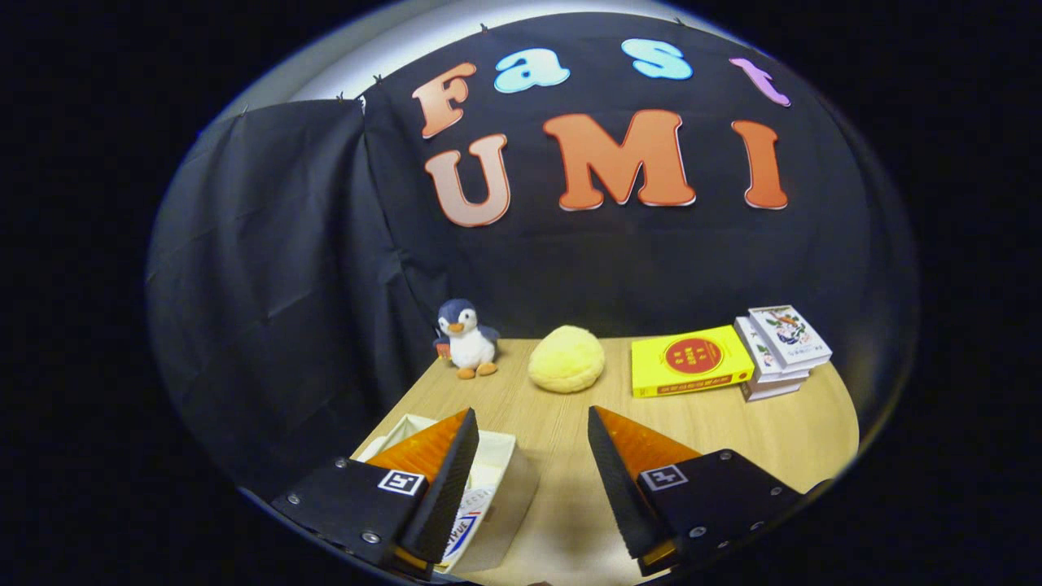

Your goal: Open the storage box then place both shoes into the box .Put the left shoe in first, then the right shoe, with the right side of both shoes facing outward in a uniform manner.

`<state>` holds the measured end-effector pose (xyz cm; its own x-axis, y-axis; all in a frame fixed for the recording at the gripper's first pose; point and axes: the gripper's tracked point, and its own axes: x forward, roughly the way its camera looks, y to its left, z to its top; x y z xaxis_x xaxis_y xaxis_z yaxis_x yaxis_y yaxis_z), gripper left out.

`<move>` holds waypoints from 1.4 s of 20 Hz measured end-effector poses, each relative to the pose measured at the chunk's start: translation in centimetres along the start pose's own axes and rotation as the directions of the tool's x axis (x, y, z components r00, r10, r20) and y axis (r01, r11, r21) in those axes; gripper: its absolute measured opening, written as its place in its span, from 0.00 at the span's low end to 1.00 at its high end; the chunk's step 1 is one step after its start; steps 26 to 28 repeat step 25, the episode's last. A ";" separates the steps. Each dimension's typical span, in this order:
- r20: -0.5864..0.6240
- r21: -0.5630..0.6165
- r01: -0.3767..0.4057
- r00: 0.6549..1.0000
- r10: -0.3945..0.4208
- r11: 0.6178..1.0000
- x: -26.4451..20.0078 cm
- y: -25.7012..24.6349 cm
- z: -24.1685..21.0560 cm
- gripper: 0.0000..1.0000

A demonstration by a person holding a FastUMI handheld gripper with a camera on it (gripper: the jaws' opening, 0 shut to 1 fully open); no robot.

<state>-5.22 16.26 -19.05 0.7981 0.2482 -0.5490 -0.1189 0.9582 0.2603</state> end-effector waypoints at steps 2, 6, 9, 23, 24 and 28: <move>0.082 -0.021 0.021 0.996 -0.019 1.000 -1.3 -2.8 2.9 0.85; 0.233 -0.065 0.096 0.969 -0.079 0.993 -3.6 -7.8 8.0 0.91; 0.331 -0.066 0.145 0.937 -0.115 0.987 -5.5 -10.5 11.4 0.93; 0.636 -0.068 0.370 0.731 -0.246 0.926 -14.6 -17.9 21.5 0.96; 0.645 -0.061 0.367 0.724 -0.244 0.928 -14.8 -17.8 22.0 0.96; 0.652 -0.052 0.365 0.718 -0.245 0.930 -15.1 -17.9 22.3 0.96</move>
